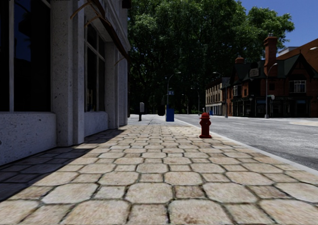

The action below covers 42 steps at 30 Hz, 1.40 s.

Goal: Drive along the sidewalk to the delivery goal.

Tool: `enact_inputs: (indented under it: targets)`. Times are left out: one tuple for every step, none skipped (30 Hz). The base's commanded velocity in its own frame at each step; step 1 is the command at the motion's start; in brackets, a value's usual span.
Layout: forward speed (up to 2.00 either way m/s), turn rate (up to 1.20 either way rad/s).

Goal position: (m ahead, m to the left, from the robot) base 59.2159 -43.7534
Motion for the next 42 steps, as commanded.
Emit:
enact_inputs:
  targets:
    - [2.00,0.00]
    - [2.00,0.00]
    - [2.00,0.00]
    - [2.00,0.00]
    - [2.00,0.00]
    - [2.00,0.00]
    - [2.00,0.00]
    - [2.00,0.00]
    - [2.00,0.00]
    - [2.00,0.00]
    - [2.00,0.00]
    - [2.00,0.00]
    - [2.00,0.00]
    - [2.00,0.00]
    - [2.00,0.00]
    - [2.00,0.00]
    - [2.00,0.00]
    - [2.00,0.00]
    - [2.00,0.00]
    - [2.00,0.00]
    - [2.00,0.00]
    - [2.00,0.00]
    - [2.00,0.00]
    - [2.00,0.00]
    - [2.00,0.00]
    - [2.00,0.00]
    - [2.00,0.00]
    - [2.00,0.00]
    - [2.00,0.00]
    - [2.00,0.00]
    - [2.00,0.00]
    - [2.00,0.00]
    - [2.00,0.00]
    - [2.00,0.00]
    - [2.00,0.00]
    - [2.00,0.00]
    - [2.00,0.00]
    - [2.00,0.00]
    - [2.00,0.00]
    - [2.00,0.00]
    - [2.00,0.00]
    - [2.00,0.00]
